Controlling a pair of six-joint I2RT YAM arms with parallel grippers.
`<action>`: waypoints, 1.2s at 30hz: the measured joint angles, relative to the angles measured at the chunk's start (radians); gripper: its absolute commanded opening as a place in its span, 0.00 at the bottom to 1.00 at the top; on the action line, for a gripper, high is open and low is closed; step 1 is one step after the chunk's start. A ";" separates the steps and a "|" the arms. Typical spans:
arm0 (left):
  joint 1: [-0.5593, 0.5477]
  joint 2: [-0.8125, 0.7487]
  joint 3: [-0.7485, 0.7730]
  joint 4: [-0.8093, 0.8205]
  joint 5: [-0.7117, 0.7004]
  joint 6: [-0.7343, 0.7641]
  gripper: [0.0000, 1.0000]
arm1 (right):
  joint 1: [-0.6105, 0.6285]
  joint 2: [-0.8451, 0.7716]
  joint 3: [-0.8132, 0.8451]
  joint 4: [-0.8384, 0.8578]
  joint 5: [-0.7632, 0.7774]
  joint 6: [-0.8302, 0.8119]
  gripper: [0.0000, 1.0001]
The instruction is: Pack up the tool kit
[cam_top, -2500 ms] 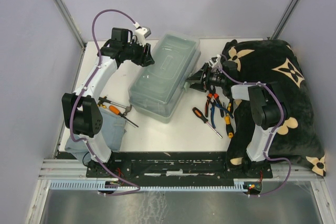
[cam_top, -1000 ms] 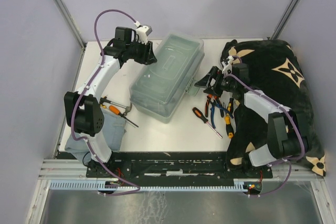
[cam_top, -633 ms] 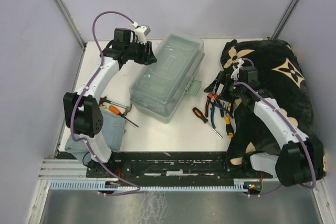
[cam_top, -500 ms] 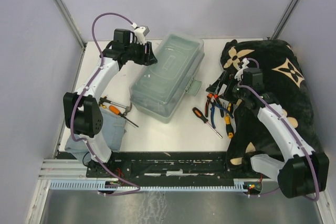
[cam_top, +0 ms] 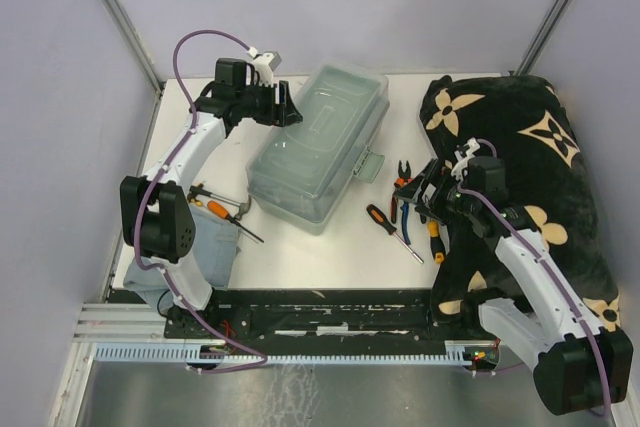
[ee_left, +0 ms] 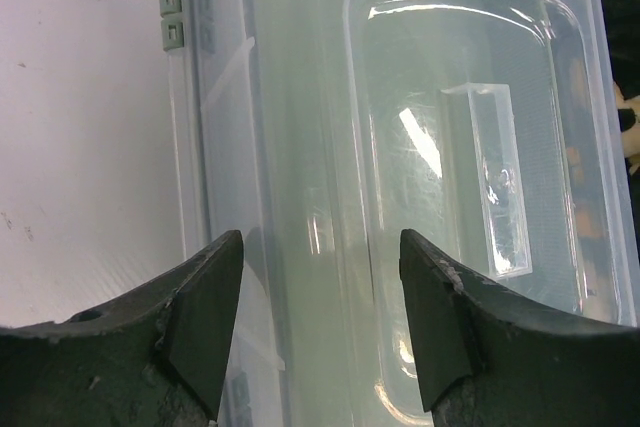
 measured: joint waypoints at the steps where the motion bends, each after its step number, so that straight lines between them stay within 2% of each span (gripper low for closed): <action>1: 0.000 0.000 -0.001 0.000 0.000 0.000 0.70 | 0.000 -0.006 -0.001 -0.004 -0.001 0.002 0.92; 8: 0.022 0.008 -0.010 0.008 0.053 -0.023 0.71 | 0.001 -0.035 -0.001 0.037 -0.002 0.054 0.92; 13: 0.036 0.029 -0.003 0.012 0.101 -0.039 0.73 | 0.021 -0.030 -0.029 0.148 0.001 0.114 0.92; 19: 0.048 0.056 0.018 0.009 0.151 -0.042 0.76 | 0.087 0.058 -0.041 0.251 -0.001 0.148 0.92; 21: 0.048 0.058 0.018 0.008 0.151 -0.042 0.68 | 0.120 0.111 -0.040 0.313 0.002 0.167 0.92; 23: 0.052 0.070 0.029 0.003 0.164 -0.043 0.55 | 0.167 0.191 -0.021 0.378 0.008 0.185 0.92; 28: 0.063 0.095 0.058 0.011 0.206 -0.077 0.26 | 0.264 0.439 0.145 0.482 0.022 0.193 0.92; 31: 0.076 0.081 0.011 0.094 0.214 -0.095 0.16 | 0.273 0.518 0.199 0.552 0.043 0.204 0.93; 36: 0.124 0.064 -0.106 0.319 0.274 -0.199 0.08 | 0.273 0.550 0.202 0.593 0.087 0.222 0.94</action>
